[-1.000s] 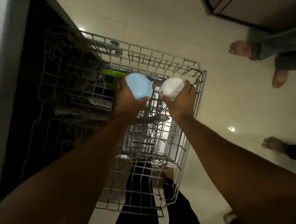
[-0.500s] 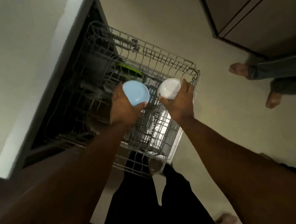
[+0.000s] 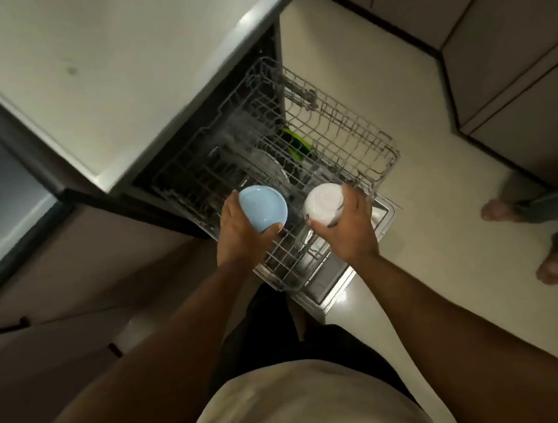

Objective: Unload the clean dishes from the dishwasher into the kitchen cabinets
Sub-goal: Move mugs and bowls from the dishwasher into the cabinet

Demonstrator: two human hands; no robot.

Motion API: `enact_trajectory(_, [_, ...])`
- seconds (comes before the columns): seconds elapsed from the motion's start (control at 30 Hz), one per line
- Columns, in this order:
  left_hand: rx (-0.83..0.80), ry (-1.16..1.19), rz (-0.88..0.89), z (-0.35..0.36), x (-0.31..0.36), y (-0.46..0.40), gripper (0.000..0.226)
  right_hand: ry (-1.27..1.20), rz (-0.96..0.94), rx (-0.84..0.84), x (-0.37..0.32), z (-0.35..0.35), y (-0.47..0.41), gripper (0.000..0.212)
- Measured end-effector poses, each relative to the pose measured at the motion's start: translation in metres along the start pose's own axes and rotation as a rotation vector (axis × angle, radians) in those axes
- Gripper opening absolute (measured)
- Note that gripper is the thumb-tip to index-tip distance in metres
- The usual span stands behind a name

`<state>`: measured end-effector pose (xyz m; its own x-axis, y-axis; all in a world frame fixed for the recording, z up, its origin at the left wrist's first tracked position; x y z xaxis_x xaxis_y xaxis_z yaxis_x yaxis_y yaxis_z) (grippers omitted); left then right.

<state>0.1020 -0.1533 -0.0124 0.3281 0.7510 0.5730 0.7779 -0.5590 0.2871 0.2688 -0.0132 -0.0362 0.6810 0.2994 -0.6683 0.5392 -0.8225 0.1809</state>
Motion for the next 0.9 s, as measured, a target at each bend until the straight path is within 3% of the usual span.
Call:
enact_trajectory(0.1, [0.057,0.006,-0.035,-0.018,-0.011,0.026,0.107,0.001,-0.086,-0.041,-0.013,0.001,0.016,0.097])
enact_trajectory(0.27, [0.176,0.068,-0.106,-0.049,-0.039,0.064,0.108,0.05,-0.146,-0.121,-0.041,0.009,0.038,0.116])
enact_trajectory(0.47, [0.333,0.197,-0.251,-0.093,-0.083,0.106,0.109,0.105,-0.374,-0.225,-0.098,0.037,0.062,0.103])
enact_trajectory(0.73, [0.545,0.208,-0.365,-0.162,-0.153,0.164,0.11,0.136,-0.618,-0.305,-0.185,0.092,0.098,0.103])
enact_trajectory(0.9, [0.677,0.226,-0.527,-0.208,-0.22,0.224,0.11,0.083,-0.768,-0.422,-0.248,0.137,0.148,0.103])
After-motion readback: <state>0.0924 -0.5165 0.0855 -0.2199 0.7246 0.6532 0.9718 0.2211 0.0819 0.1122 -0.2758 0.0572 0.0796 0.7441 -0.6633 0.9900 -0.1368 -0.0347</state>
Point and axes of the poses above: each hand's wrist, its own y-axis away from the middle knuckle, its own z-axis out of the palm, x = y × z, the point moved 5 cm from there along -y, towards the middle knuckle, and after that the axes turned 5 degrees about -z, right-handed, at the moved point
